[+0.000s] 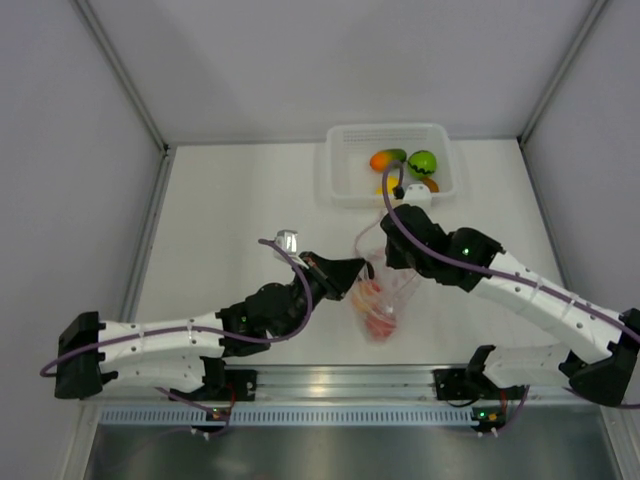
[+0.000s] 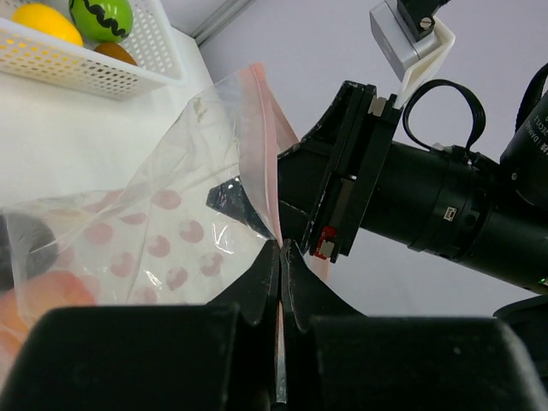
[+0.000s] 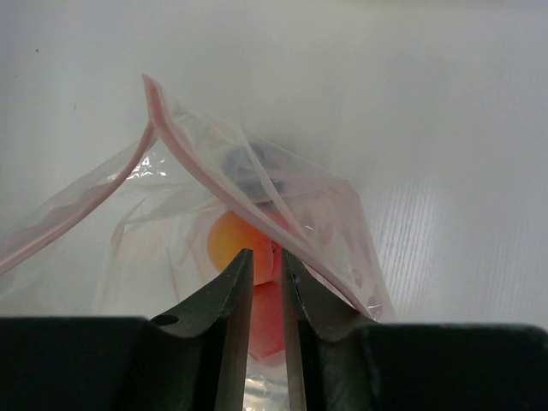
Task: Open the zip-top bag and remove the fake food
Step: Pick up the fake fruit from the zipper food storage bag.
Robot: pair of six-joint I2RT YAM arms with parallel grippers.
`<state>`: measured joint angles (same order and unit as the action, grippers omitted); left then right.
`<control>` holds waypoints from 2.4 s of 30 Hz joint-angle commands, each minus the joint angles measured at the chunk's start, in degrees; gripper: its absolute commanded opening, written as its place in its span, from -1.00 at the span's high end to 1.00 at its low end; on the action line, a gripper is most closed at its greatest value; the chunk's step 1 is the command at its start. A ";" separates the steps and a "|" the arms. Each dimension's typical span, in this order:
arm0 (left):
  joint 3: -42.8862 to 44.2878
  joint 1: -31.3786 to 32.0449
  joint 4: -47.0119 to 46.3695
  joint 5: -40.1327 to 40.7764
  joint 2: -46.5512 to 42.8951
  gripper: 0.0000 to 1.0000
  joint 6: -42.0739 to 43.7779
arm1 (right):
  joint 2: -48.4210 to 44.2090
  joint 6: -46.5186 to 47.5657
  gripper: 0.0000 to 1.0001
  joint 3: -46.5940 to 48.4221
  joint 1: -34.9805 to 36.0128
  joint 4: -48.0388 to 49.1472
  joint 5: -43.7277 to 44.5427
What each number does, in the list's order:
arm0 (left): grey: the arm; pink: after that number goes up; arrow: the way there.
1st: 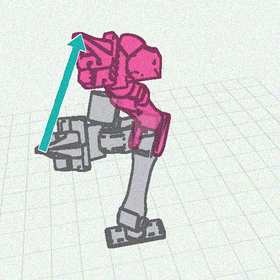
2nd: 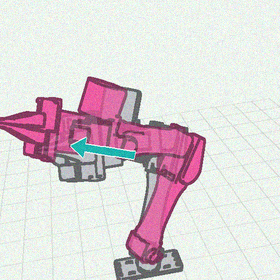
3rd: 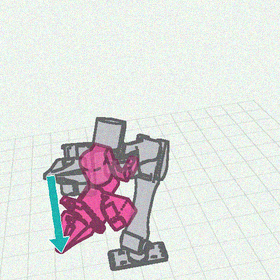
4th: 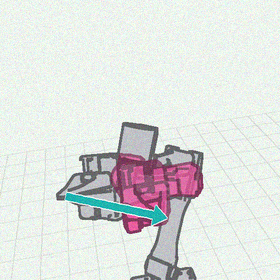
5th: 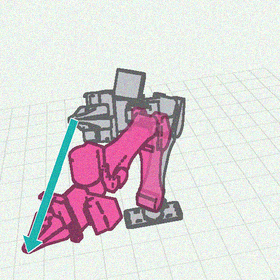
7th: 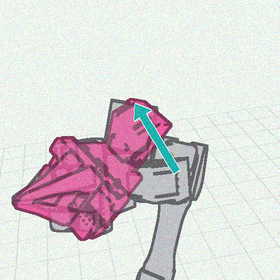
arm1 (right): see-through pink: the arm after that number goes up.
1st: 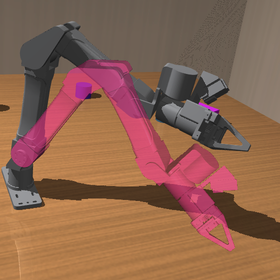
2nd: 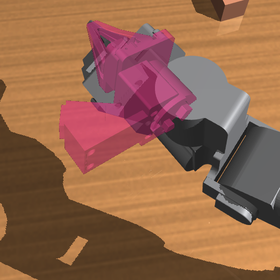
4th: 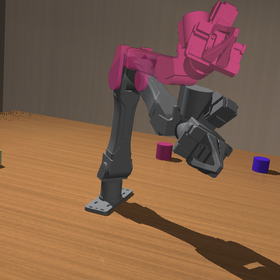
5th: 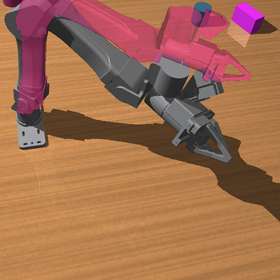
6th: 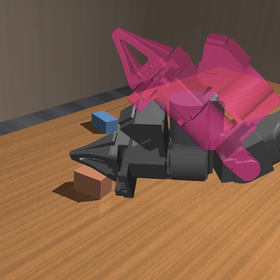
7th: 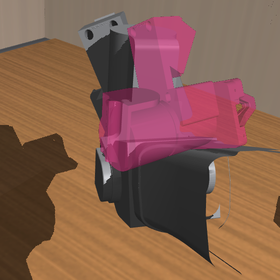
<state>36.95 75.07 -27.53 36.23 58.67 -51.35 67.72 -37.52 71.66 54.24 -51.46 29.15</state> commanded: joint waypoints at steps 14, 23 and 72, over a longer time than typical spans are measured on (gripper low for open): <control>1.37 0.34 -0.95 0.60 0.03 1.00 -0.68 | 4.70 -6.51 0.63 1.38 6.85 9.00 3.20; 0.32 0.34 -0.95 0.95 -0.40 1.00 -2.08 | -0.66 -9.41 0.64 -0.64 6.85 11.55 6.01; 1.90 2.54 -0.25 5.43 -1.55 1.00 2.66 | 1.19 -16.54 0.73 -10.66 7.37 15.70 13.74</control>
<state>38.68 77.38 -25.67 40.91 58.78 -50.61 70.96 -54.04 61.04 60.60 -36.12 40.18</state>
